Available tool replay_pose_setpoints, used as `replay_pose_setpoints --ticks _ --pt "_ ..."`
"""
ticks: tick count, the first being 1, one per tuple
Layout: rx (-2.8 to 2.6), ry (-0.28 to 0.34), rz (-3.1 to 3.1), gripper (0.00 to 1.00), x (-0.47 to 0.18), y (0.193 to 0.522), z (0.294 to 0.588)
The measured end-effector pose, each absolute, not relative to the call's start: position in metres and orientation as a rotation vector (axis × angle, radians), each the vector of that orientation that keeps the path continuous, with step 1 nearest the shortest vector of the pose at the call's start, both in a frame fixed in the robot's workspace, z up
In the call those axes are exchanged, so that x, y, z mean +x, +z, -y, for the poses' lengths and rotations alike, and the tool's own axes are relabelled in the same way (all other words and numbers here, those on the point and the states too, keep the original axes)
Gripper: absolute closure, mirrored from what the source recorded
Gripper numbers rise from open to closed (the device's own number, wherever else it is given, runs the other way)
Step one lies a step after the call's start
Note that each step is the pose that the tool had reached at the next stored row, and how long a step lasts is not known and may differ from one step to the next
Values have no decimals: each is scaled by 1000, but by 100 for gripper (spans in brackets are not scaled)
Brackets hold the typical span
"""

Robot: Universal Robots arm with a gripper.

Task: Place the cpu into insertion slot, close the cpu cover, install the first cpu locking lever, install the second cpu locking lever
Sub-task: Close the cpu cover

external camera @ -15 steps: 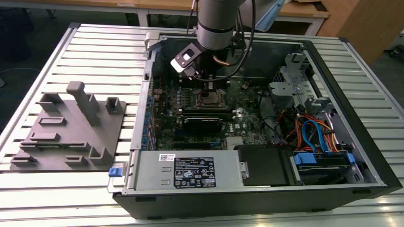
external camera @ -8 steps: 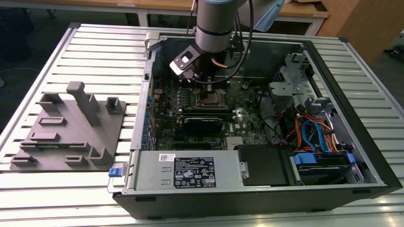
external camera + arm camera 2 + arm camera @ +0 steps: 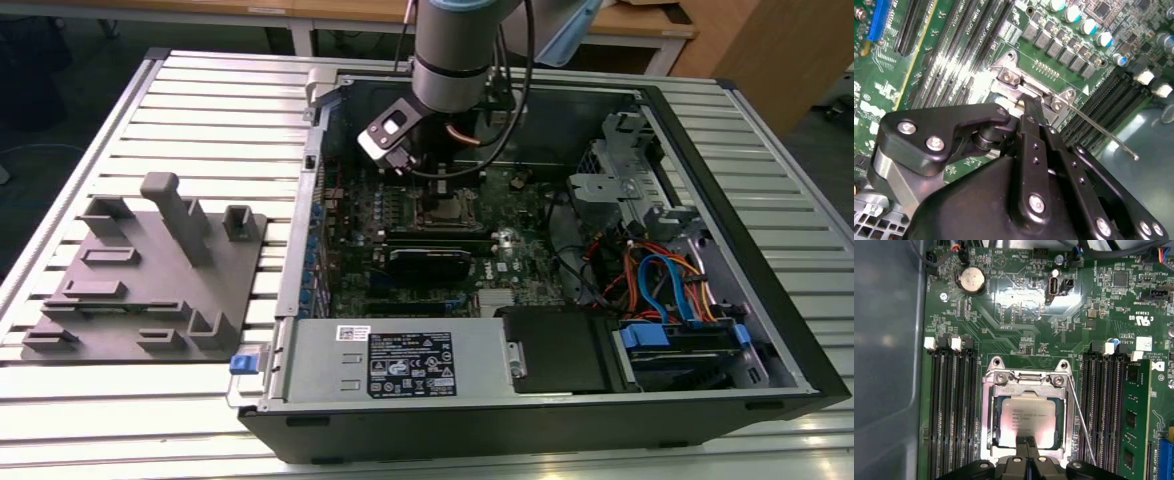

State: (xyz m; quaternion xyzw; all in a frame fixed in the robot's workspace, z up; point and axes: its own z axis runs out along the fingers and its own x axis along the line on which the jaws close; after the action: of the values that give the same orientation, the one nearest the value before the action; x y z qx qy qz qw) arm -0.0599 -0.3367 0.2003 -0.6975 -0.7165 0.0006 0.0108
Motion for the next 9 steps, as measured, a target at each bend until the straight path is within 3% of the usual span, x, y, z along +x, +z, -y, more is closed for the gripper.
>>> replay_pose_setpoints --ticks 9 --pt "-2177 7 2236 90 -48 207 337"
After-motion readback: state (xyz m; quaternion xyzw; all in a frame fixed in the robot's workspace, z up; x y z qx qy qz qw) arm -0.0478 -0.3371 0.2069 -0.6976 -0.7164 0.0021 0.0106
